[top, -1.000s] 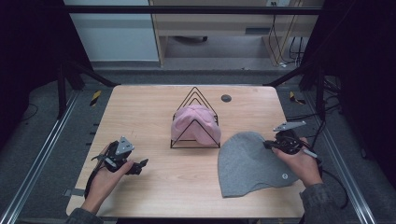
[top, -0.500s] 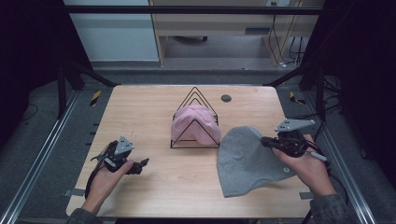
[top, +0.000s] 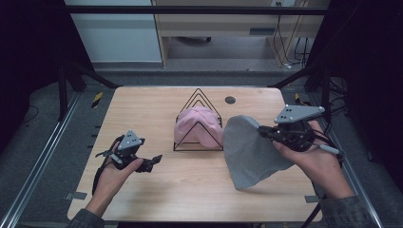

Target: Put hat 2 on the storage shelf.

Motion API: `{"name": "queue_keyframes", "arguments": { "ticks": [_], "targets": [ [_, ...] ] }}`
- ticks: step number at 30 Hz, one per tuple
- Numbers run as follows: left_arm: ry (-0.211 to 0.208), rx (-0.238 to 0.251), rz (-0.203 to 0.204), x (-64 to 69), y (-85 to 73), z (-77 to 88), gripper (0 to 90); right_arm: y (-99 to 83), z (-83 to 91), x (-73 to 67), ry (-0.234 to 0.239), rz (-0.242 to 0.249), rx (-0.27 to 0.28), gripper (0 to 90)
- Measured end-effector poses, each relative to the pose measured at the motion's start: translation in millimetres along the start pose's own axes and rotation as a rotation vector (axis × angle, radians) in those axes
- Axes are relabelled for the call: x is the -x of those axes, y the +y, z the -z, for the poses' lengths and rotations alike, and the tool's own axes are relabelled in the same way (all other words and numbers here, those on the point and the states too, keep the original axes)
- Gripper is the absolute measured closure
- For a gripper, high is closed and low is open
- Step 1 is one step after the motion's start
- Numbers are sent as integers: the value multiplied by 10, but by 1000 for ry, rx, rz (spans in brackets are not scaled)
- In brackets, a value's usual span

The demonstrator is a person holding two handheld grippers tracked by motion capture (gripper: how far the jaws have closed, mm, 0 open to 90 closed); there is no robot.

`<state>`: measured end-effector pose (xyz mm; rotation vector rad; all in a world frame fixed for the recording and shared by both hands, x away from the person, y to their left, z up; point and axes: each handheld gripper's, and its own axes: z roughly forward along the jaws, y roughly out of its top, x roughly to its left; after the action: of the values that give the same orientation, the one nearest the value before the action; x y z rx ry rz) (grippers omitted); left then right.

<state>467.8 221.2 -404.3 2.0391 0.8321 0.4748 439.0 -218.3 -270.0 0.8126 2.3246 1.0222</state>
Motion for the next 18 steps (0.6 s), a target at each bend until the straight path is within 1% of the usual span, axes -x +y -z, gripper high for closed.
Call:
{"name": "queue_keyframes", "arguments": {
  "ticks": [4, 7, 8, 9, 10, 11, 15, 16, 18],
  "targets": [
    [-36, 19, -37, 178, 143, -9, 80, 145, 35, -64, 7, 29, 4, 868],
    [-66, 32, -49, 288, 217, -27, 83, 246, 61, -106, 15, 47, 9, 869],
    [-66, 32, -49, 288, 217, -27, 85, 246, 61, -106, 15, 47, 9, 869],
    [-71, 30, -60, 323, 239, -35, 86, 310, 77, -128, 19, 58, 12, 869],
    [-81, 32, -74, 388, 273, -51, 85, 341, 86, -139, 16, 65, 10, 869],
    [-87, 29, -80, 414, 286, -57, 86, 369, 99, -147, 14, 70, 11, 869],
    [-116, 44, -68, 484, 316, -86, 94, 455, 155, -161, 16, 77, 26, 870],
    [-119, 42, -73, 497, 320, -96, 97, 477, 172, -168, 17, 82, 31, 870],
    [-137, 44, -64, 523, 324, -124, 105, 527, 211, -194, 24, 87, 42, 870]
  ]
}}
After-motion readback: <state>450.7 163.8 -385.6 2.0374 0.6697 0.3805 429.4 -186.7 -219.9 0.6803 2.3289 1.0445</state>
